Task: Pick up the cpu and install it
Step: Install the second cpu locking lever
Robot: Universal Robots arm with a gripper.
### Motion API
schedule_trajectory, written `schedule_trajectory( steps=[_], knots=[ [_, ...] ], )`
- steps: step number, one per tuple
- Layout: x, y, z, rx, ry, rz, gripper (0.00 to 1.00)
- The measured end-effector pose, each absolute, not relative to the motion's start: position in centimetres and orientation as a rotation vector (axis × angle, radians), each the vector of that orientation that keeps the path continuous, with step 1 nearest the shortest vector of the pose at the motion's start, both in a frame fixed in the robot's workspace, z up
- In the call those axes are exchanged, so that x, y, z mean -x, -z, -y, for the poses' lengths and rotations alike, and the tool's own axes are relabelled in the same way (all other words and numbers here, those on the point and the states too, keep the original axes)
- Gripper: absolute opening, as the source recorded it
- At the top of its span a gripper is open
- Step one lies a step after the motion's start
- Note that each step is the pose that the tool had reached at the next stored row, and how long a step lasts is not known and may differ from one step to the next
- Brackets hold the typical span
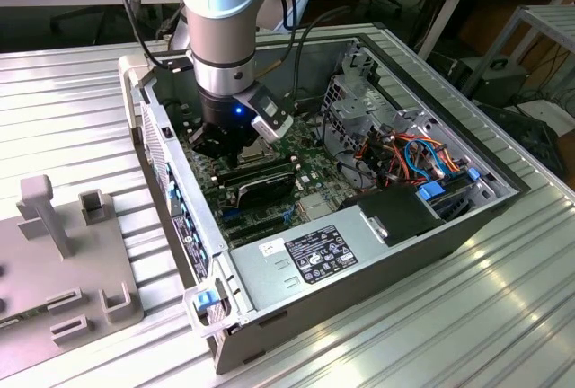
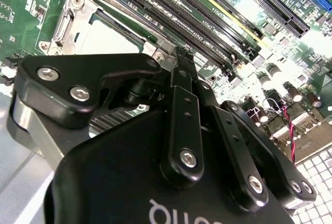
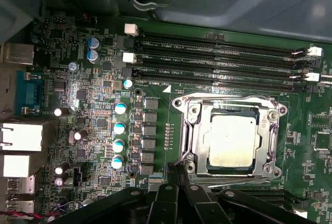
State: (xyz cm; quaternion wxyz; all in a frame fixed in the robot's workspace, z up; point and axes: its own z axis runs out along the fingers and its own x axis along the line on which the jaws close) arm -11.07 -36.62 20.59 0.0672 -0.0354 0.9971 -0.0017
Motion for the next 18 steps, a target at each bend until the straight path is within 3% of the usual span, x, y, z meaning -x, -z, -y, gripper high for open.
schedule_trajectory(
  steps=[18],
  knots=[
    [11.07,-20.31,36.8,0.104,-0.04,-3.004,0.11]
  ],
)
